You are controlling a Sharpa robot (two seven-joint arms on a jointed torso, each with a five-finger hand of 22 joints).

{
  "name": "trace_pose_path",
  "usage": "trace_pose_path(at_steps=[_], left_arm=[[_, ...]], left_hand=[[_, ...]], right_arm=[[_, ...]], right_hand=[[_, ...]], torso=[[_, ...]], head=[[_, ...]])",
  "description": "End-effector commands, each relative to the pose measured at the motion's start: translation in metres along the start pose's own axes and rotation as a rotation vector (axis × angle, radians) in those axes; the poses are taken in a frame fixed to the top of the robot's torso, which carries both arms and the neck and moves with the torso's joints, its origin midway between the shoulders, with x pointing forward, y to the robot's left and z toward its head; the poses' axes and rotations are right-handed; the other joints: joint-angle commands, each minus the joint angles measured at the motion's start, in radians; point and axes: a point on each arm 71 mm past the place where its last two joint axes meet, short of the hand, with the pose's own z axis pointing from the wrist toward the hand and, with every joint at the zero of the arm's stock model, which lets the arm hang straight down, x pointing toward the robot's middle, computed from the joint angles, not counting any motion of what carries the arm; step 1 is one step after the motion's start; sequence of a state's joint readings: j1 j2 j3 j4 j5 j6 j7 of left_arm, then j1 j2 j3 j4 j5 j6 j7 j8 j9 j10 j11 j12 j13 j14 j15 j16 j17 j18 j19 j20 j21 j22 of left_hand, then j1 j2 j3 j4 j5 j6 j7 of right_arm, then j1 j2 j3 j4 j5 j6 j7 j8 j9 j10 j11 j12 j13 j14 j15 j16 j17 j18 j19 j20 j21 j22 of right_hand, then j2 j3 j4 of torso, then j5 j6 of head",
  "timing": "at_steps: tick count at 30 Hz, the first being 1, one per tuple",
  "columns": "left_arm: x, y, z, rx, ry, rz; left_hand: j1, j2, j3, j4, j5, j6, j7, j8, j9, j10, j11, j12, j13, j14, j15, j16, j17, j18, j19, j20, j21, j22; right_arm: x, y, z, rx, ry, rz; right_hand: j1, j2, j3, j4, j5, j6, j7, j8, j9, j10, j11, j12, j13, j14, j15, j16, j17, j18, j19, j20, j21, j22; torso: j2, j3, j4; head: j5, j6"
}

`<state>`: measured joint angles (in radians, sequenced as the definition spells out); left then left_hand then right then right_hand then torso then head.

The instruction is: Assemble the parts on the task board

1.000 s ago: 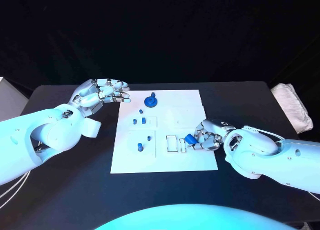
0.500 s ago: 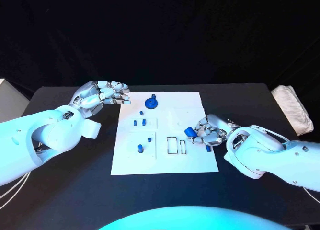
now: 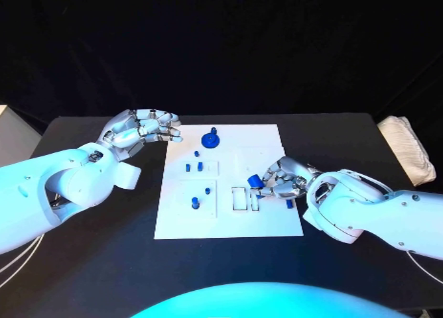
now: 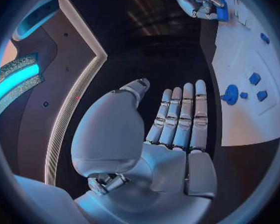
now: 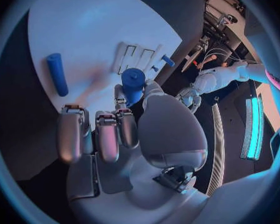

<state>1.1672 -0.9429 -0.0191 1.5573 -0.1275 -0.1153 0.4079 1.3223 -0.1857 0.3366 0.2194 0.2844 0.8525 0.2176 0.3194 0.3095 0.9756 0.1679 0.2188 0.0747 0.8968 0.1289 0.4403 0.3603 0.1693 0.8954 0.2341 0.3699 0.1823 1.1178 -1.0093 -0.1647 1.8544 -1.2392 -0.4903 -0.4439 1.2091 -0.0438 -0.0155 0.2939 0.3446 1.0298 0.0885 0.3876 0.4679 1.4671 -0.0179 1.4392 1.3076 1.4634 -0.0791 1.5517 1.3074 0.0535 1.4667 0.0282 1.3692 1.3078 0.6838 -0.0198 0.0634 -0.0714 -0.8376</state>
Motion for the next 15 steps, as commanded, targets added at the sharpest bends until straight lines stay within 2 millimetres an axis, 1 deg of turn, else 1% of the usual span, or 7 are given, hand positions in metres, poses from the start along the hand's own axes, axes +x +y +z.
trace_pose_path(at_steps=[1,5,7,9,10,12,15], left_arm=[[0.003,-0.001,0.001,0.006,0.018,-0.013],[0.004,0.000,0.001,0.005,0.021,-0.014],[0.004,0.000,0.001,0.004,0.022,-0.014],[0.004,0.000,0.001,0.004,0.022,-0.015],[0.004,0.000,0.001,0.003,0.022,-0.015],[0.004,0.000,0.001,0.003,0.022,-0.014],[0.004,0.000,0.001,0.002,0.023,-0.015]], left_hand=[[0.015,0.004,-0.003,0.004,0.000,-0.006,-0.003,0.003,-0.002,-0.007,0.001,0.005,0.000,-0.008,0.000,0.004,0.002,0.013,0.011,0.002,-0.008,-0.003],[0.016,0.004,-0.003,0.004,0.000,-0.008,-0.002,0.002,-0.003,-0.008,0.001,0.005,0.000,-0.009,0.000,0.004,0.002,0.013,0.011,0.002,-0.009,-0.004],[0.016,0.004,-0.003,0.004,0.000,-0.008,-0.002,0.002,-0.003,-0.008,0.001,0.005,0.000,-0.009,0.000,0.004,0.002,0.013,0.011,0.002,-0.009,-0.004],[0.017,0.005,-0.004,0.005,0.000,-0.009,-0.002,0.002,-0.003,-0.009,0.001,0.005,0.000,-0.009,0.001,0.004,0.002,0.013,0.012,0.002,-0.009,-0.004],[0.017,0.005,-0.004,0.005,0.000,-0.009,-0.002,0.002,-0.003,-0.009,0.001,0.005,0.000,-0.009,0.001,0.004,0.002,0.013,0.012,0.002,-0.009,-0.004],[0.018,0.006,-0.004,0.006,0.001,-0.009,-0.002,0.002,-0.003,-0.009,0.001,0.005,0.000,-0.009,0.001,0.004,0.002,0.013,0.012,0.002,-0.010,-0.005],[0.018,0.006,-0.004,0.006,0.001,-0.009,-0.002,0.002,-0.003,-0.009,0.001,0.005,0.000,-0.009,0.001,0.004,0.002,0.013,0.012,0.002,-0.010,-0.005]], right_arm=[[0.009,0.005,0.003,-0.005,0.080,-0.028],[0.013,0.010,0.005,-0.021,0.096,-0.054],[0.015,0.012,0.006,-0.029,0.102,-0.065],[0.017,0.015,0.007,-0.037,0.105,-0.072],[0.018,0.016,0.008,-0.041,0.105,-0.076],[0.019,0.019,0.008,-0.048,0.104,-0.081],[0.021,0.021,0.010,-0.056,0.101,-0.089]], right_hand=[[-0.023,-0.004,0.005,0.000,-0.011,0.049,-0.043,0.034,0.003,0.036,-0.008,0.006,0.155,0.100,-0.008,0.004,0.231,-0.017,0.073,-0.008,0.008,0.200],[-0.045,-0.003,0.004,-0.001,-0.036,0.053,-0.045,0.040,0.003,0.039,-0.010,0.009,0.159,0.100,-0.010,0.004,0.232,-0.018,0.074,-0.009,0.011,0.202],[-0.050,-0.002,0.003,-0.001,-0.041,0.053,-0.045,0.041,0.003,0.040,-0.010,0.009,0.160,0.101,-0.010,0.004,0.232,-0.018,0.074,-0.009,0.011,0.202],[-0.054,-0.001,0.003,0.000,-0.045,0.054,-0.046,0.042,0.003,0.041,-0.010,0.011,0.162,0.101,-0.010,0.005,0.233,-0.018,0.074,-0.010,0.012,0.203],[-0.055,-0.001,0.003,0.000,-0.046,0.054,-0.046,0.042,0.003,0.041,-0.011,0.011,0.162,0.101,-0.010,0.005,0.234,-0.018,0.074,-0.010,0.013,0.203],[-0.058,-0.001,0.002,0.000,-0.048,0.055,-0.046,0.043,0.003,0.042,-0.011,0.011,0.163,0.101,-0.010,0.005,0.233,-0.018,0.074,-0.010,0.013,0.203],[-0.061,-0.001,0.001,0.000,-0.050,0.055,-0.046,0.044,0.003,0.042,-0.011,0.011,0.163,0.101,-0.011,0.005,0.234,-0.018,0.074,-0.010,0.014,0.204]], torso=[[0.001,0.0012,0.0002],[0.000,0.0007,0.0030],[0.000,0.0005,0.0028],[0.000,0.0006,0.0005],[0.000,0.0007,0.0005],[0.001,0.0020,-0.0010],[0.000,0.0024,-0.0013]], head=[[0.001,-0.002],[0.000,-0.004],[0.000,-0.005],[0.003,-0.006],[0.004,-0.005],[0.005,-0.006],[0.005,-0.006]])
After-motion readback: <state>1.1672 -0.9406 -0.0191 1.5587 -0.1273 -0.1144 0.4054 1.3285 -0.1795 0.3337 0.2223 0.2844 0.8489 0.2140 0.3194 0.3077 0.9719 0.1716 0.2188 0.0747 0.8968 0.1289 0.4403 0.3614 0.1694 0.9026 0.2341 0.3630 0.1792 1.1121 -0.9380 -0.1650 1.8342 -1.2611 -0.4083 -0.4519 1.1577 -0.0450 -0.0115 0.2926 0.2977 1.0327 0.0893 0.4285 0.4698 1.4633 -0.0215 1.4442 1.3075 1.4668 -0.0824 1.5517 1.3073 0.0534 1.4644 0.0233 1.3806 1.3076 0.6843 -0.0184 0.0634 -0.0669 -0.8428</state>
